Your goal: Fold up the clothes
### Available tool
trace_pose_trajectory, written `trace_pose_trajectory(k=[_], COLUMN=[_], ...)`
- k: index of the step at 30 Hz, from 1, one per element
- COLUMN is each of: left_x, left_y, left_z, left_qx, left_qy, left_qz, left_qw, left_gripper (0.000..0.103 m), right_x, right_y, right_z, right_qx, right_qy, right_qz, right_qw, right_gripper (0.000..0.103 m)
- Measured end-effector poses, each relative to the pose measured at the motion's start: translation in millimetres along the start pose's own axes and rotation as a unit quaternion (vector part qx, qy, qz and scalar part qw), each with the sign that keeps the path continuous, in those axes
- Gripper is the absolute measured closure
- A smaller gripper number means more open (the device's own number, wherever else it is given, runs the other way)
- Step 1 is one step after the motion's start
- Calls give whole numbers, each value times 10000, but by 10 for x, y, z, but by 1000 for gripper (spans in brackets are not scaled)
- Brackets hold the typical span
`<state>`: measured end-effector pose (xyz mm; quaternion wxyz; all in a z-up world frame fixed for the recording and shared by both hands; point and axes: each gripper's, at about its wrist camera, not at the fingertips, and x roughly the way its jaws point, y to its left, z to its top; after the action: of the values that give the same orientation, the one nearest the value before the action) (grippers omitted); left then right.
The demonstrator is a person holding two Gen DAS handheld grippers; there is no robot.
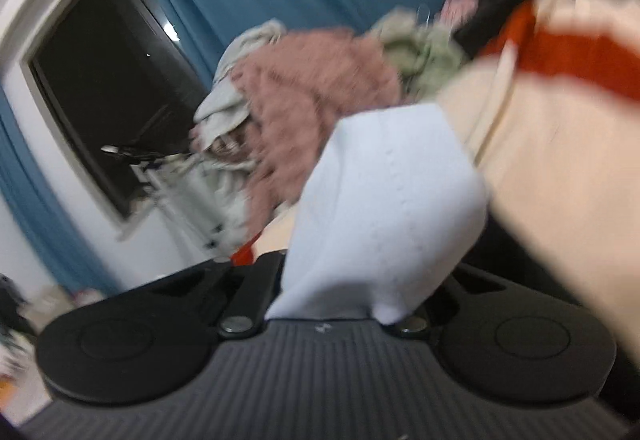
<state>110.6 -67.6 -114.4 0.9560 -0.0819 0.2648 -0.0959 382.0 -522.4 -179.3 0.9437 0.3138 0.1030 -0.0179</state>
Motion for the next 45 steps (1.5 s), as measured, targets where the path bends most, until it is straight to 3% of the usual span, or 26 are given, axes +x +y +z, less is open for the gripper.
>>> trace_pose_trajectory(k=[3,6,8,10,12,14,18,23,26,28,29,30,33,40,45], left_x=[-209,-385,-499,-589,-635,-691,-742,-668,-532,-463,-428,-393,-298,-360,-512], left_y=[33,177,324,477,665,916,1271,1659,1831,1849,1857,1866,1829,1617,1425], left_z=[102,191,242,266,246,231,272,338,325,309,301,292,284,317,342], left_qx=[85,-66,-290,-455,-563,-833,-1113,-1334,-1575,-1565,-1560,-1554,-1465,-1097,-861], left_qy=[-488,-669,-602,-529,-536,-343,-448,-637,-495,-422,-386,-350,-266,-421,-488], left_qz=[406,579,661,731,838,969,1067,1317,1322,1287,1270,1253,1237,1295,1232], left_qw=[9979,9961,9956,9949,9934,9912,9870,9802,9774,9783,9788,9792,9811,9846,9874], left_gripper=[1,0,0,0,0,0,0,0,0,0,0,0,0,0,0], right_x=[-239,-329,-371,-420,-424,-356,52,440,583,656,668,681,412,-611,-1733], right_y=[349,981,1435,1953,2474,2898,3578,4016,4056,4024,4017,4011,4015,4098,3865], right_z=[99,260,305,214,-26,-316,-1098,-1921,-2209,-2246,-2250,-2254,-2105,-1665,-1396], right_qx=[-794,-1603,-2117,-2771,-3424,-3873,-4447,-4825,-4845,-4666,-4537,-4406,-3854,-3461,-2957], right_qy=[-388,-569,-643,-795,-935,-908,-380,197,617,986,1145,1303,1437,1213,1183], right_qz=[-212,-620,-932,-1160,-1321,-1290,-1221,-1179,-998,-748,-630,-511,49,746,915], right_qw=[9959,9835,9708,9505,9255,9084,8865,8677,8669,8758,8815,8867,9115,9273,9435], right_gripper=[94,94,94,94,94,94,94,93,90,60,29,12,11,11,11])
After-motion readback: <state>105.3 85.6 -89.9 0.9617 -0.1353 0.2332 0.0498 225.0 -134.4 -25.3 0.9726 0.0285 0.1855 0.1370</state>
